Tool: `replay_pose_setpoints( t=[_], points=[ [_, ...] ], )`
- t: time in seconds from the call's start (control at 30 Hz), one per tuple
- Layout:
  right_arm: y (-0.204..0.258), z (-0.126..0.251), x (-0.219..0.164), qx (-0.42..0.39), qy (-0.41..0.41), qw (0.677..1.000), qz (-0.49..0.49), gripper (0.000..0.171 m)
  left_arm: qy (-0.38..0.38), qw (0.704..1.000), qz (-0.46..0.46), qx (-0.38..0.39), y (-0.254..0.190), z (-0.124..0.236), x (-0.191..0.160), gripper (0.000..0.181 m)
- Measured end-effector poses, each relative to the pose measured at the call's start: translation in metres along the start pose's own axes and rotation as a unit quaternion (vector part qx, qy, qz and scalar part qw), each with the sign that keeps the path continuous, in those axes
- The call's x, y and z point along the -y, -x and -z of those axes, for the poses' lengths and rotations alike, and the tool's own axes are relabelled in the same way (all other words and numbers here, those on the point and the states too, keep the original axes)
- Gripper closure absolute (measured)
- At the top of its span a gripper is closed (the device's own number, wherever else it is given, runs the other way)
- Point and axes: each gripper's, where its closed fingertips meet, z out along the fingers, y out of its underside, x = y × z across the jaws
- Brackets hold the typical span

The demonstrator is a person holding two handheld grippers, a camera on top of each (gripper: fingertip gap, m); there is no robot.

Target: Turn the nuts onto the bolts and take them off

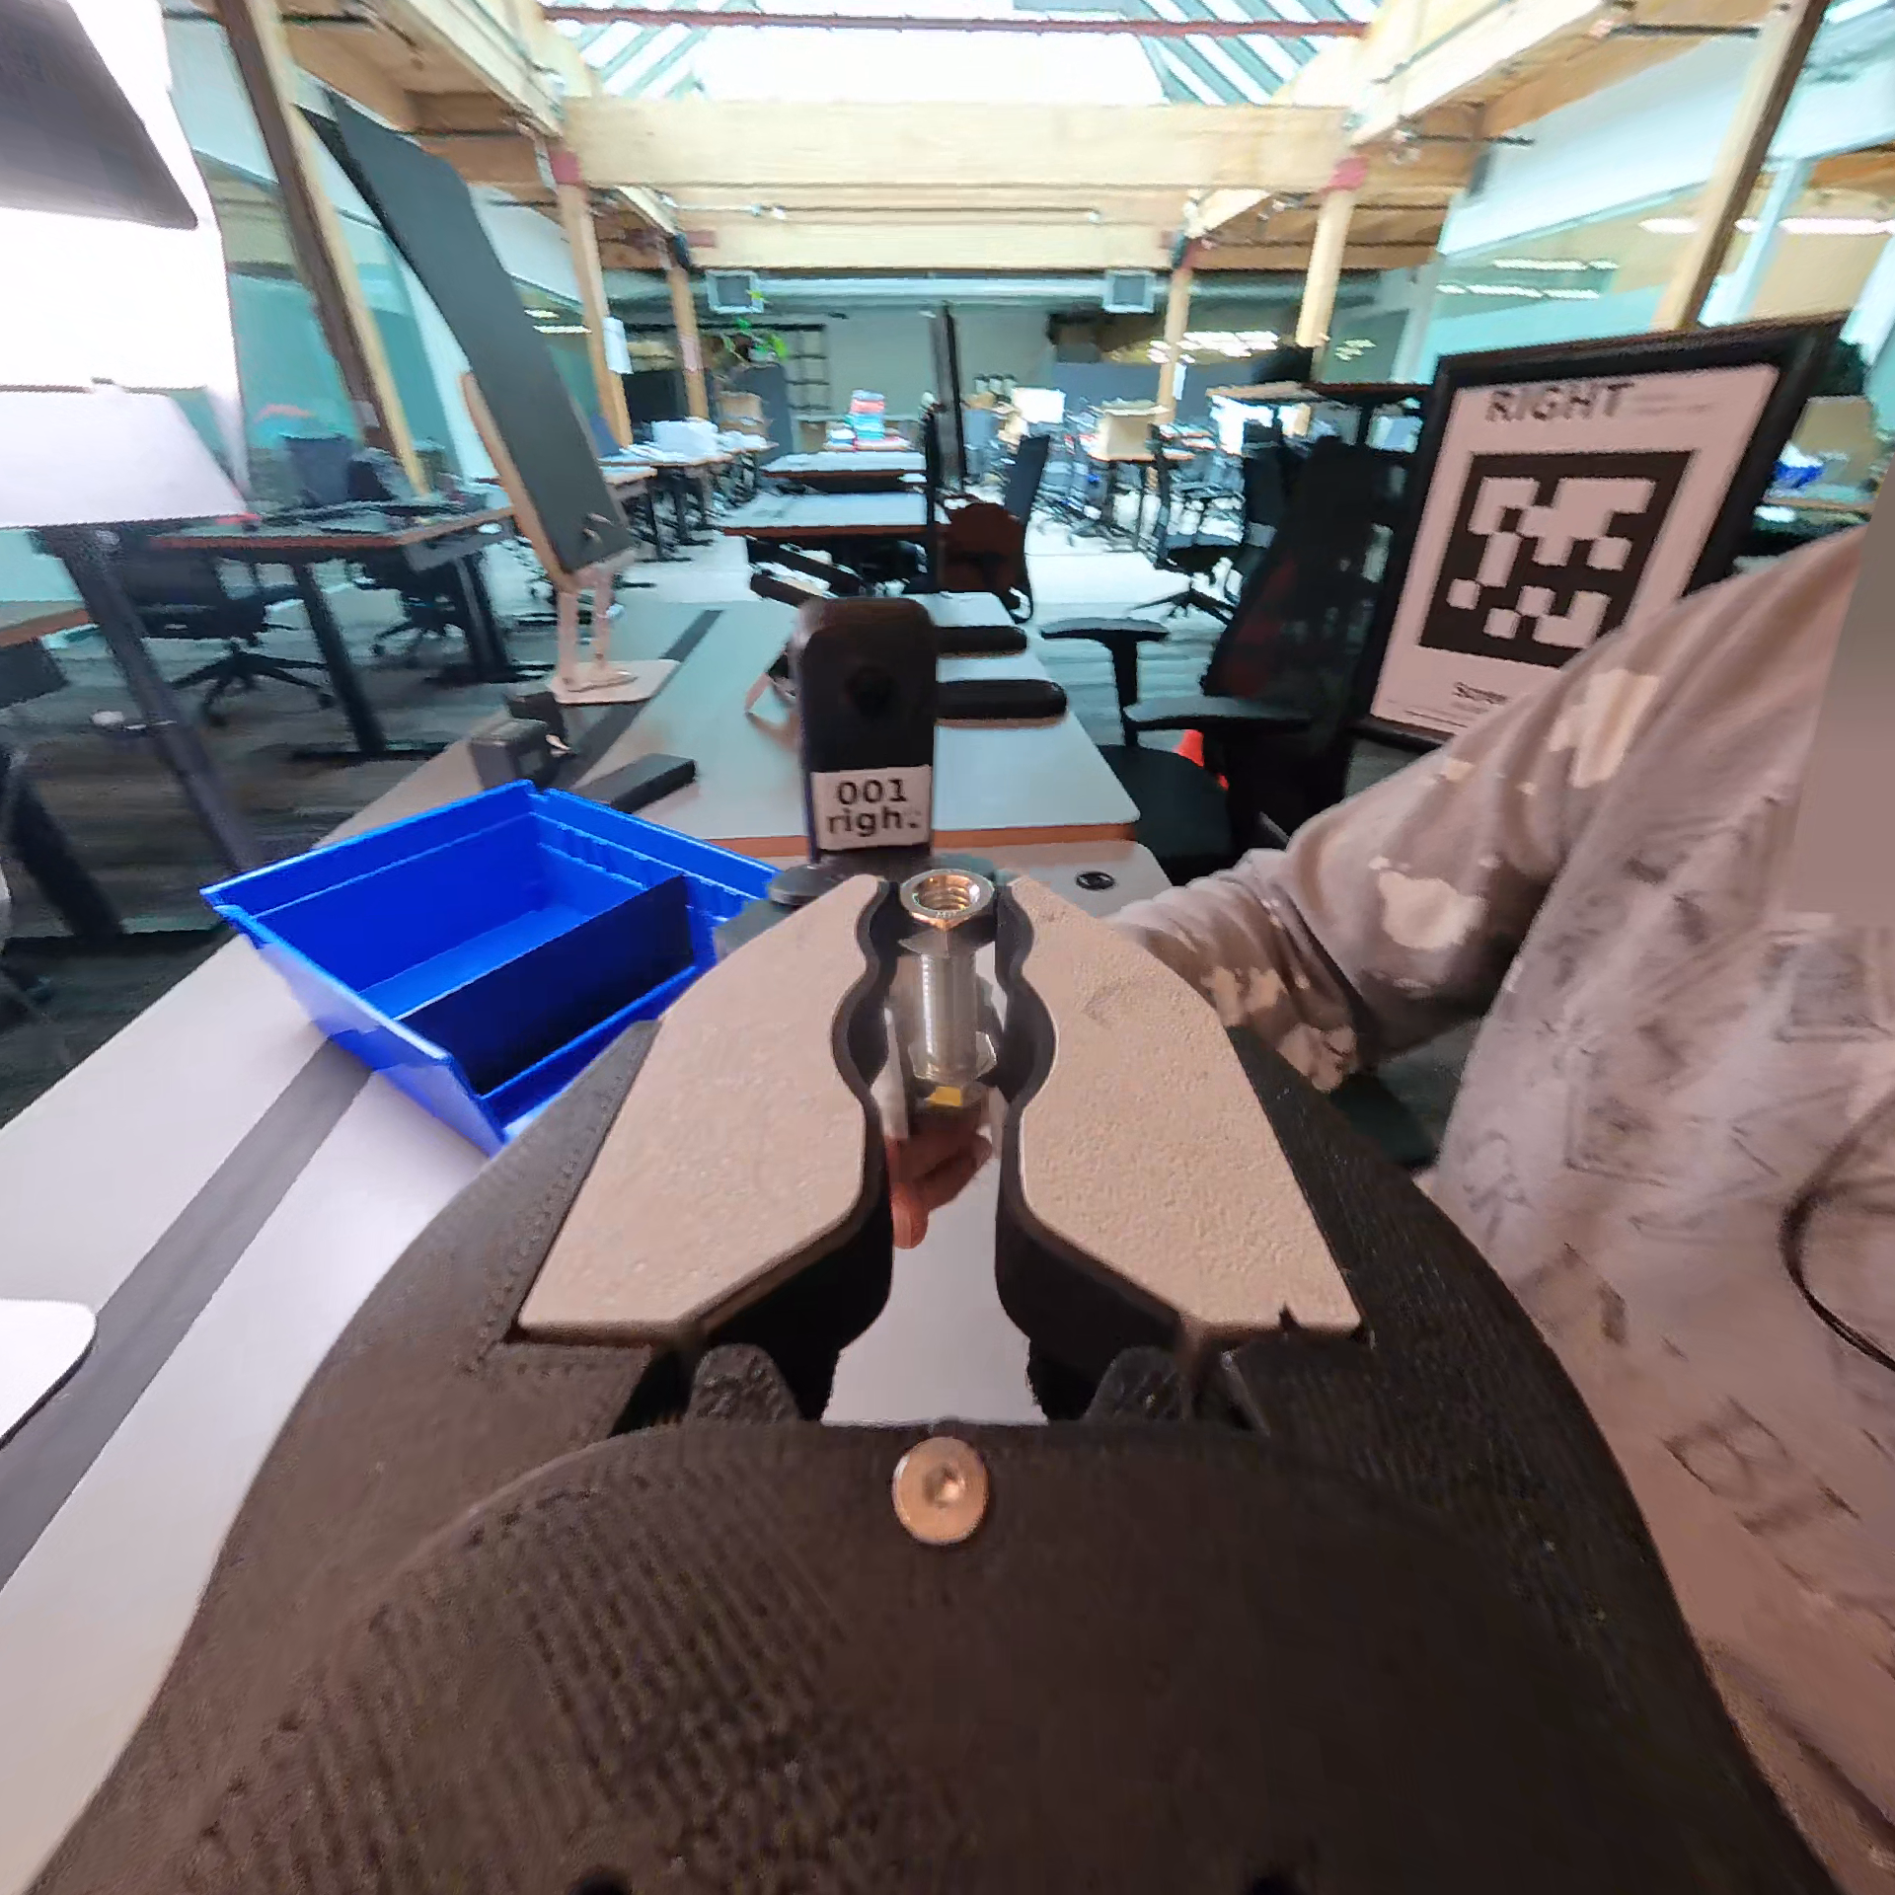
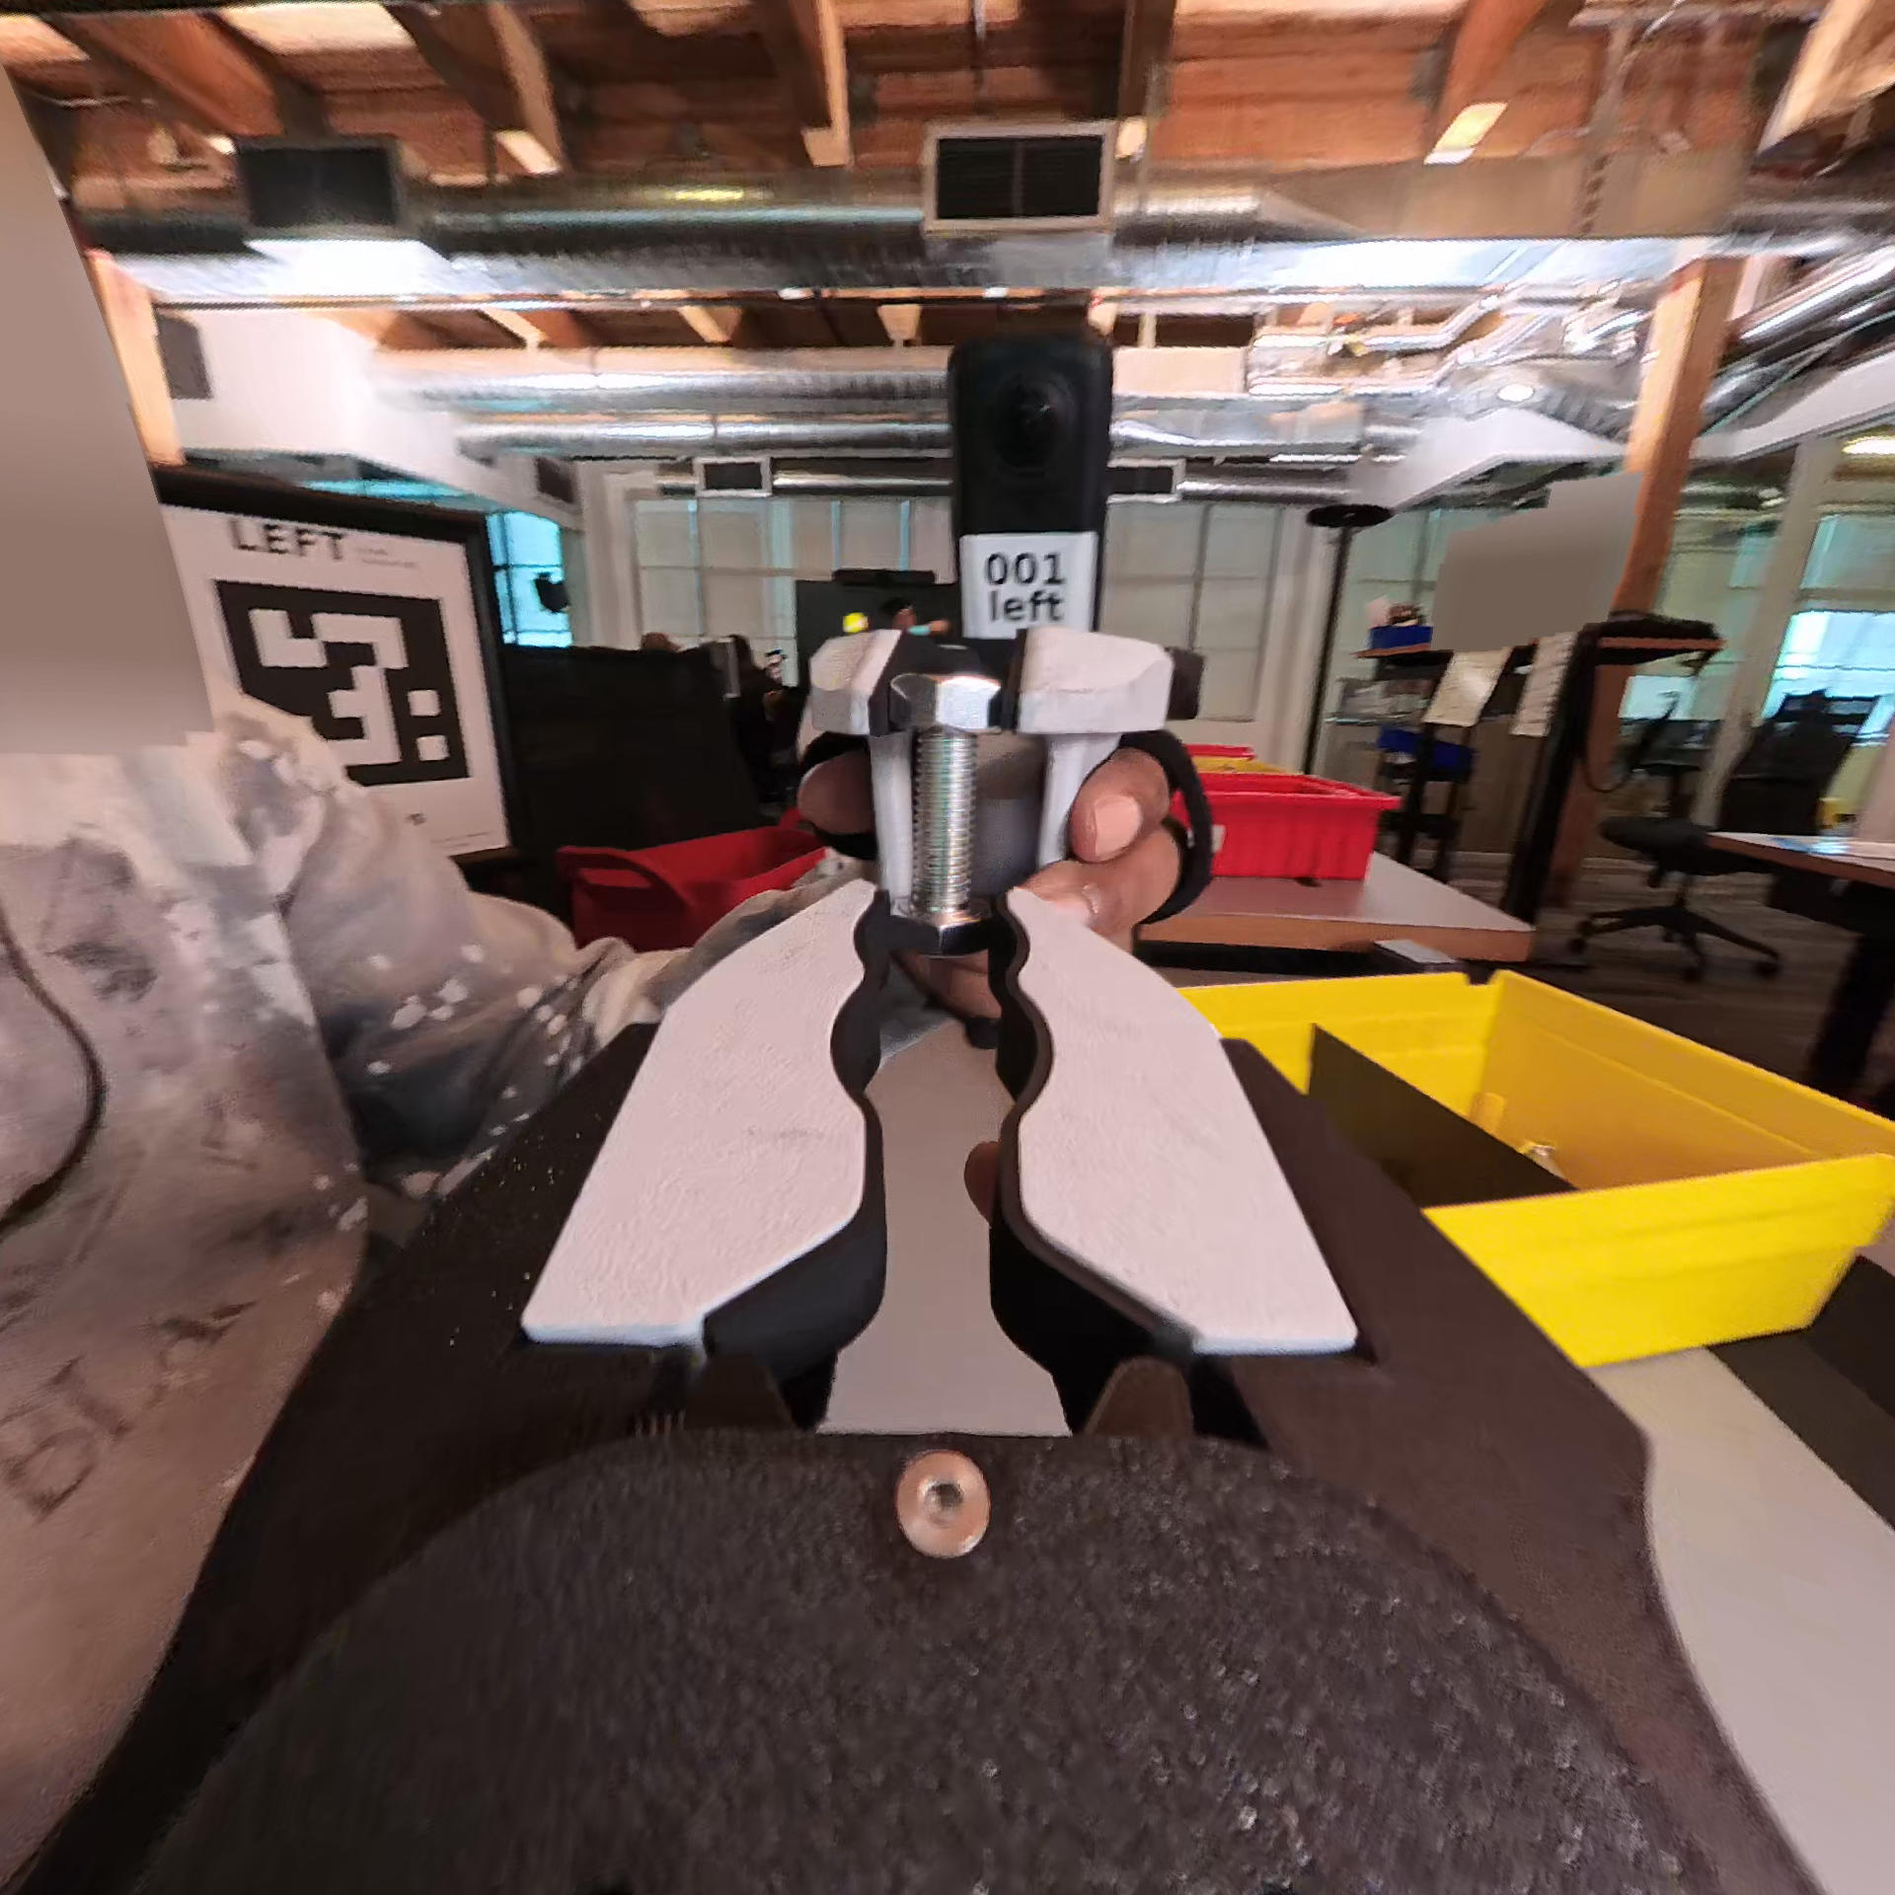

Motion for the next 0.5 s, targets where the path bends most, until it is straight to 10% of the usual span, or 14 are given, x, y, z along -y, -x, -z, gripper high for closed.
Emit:
replay_pose_setpoints(
  t=[0.5],
  points=[
    [0.048,-0.010,-0.020,0.149,0.058,0.986,-0.047,0.153,0.053,0.987,0.003,-0.148,-0.046,0.010,-0.017,0.163]
  ],
)
